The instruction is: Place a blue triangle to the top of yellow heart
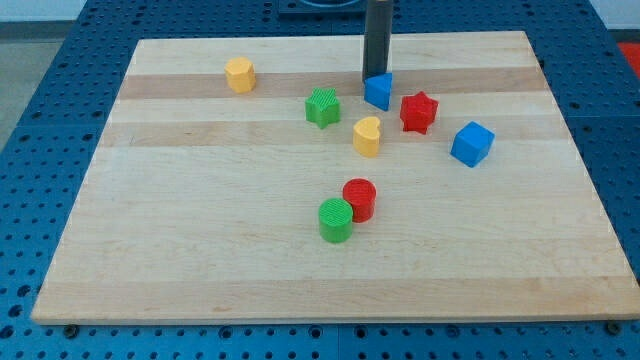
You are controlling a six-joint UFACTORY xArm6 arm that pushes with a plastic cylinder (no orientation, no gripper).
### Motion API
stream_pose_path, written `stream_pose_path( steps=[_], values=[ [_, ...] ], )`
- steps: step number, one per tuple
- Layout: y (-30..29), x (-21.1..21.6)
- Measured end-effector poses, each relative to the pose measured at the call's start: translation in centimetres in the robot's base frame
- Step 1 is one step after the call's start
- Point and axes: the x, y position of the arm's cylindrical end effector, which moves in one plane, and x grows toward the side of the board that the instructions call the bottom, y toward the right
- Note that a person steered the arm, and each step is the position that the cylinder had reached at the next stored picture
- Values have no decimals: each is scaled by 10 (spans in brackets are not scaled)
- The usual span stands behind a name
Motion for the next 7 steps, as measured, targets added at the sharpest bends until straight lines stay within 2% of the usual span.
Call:
stream_pose_path(
  steps=[2, 4, 5, 7],
  values=[
    [0, 2],
    [17, -22],
    [37, -19],
    [44, 16]
  ],
)
